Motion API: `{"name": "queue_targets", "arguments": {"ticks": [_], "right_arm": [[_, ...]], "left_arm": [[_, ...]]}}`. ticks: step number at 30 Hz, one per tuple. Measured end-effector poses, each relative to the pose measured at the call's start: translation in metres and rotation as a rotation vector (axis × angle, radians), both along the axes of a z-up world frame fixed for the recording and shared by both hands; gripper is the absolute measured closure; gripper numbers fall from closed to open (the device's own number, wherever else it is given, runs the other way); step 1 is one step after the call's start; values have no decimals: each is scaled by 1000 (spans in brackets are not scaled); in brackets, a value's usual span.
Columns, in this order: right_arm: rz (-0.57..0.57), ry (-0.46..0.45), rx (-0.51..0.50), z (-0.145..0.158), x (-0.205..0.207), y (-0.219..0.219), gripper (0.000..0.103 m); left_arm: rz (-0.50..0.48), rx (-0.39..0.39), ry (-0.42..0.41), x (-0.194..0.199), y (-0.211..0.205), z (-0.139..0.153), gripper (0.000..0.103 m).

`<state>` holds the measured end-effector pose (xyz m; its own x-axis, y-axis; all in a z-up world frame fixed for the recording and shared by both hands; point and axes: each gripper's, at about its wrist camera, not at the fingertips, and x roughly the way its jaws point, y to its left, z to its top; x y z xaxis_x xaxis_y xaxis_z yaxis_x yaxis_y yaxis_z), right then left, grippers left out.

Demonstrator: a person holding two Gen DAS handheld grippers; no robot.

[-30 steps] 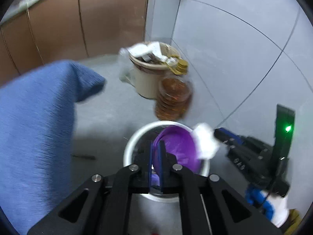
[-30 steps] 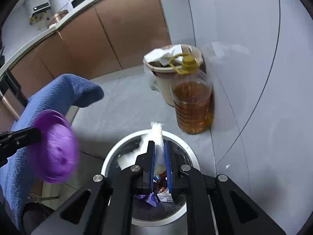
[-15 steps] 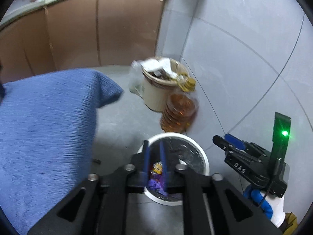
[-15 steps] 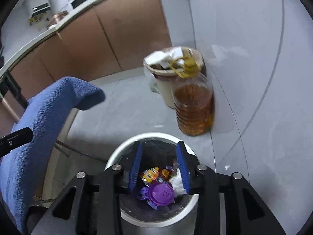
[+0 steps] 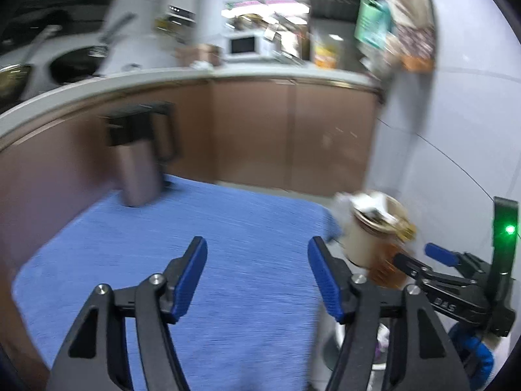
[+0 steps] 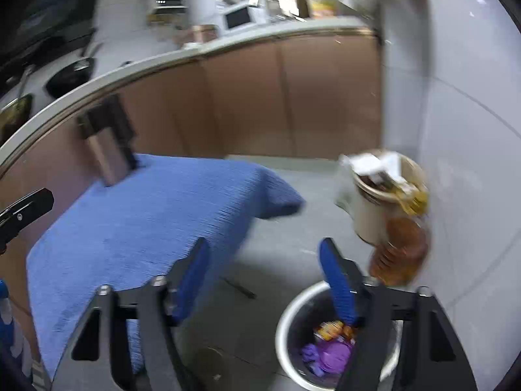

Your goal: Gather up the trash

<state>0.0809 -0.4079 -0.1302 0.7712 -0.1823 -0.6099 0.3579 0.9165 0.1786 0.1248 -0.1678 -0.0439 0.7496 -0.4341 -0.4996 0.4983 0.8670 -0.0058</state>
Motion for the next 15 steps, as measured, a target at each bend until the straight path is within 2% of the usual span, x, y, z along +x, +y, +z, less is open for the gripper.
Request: {"name": "queue_targets", "arguments": {"ticks": [2, 6, 8, 15], "right_arm": [[50, -24, -24, 15, 9, 22, 22], [139, -69, -66, 44, 25, 67, 15], [171, -87, -78, 56, 29, 86, 6], [275, -147, -141, 87, 40, 157, 2]], "left_arm": [[82, -14, -44, 0, 30, 8, 33], [199, -23, -104, -3, 74, 18, 29], [247, -23, -131, -8, 93, 22, 27], [387, -52, -197, -33, 146, 34, 19]]}}
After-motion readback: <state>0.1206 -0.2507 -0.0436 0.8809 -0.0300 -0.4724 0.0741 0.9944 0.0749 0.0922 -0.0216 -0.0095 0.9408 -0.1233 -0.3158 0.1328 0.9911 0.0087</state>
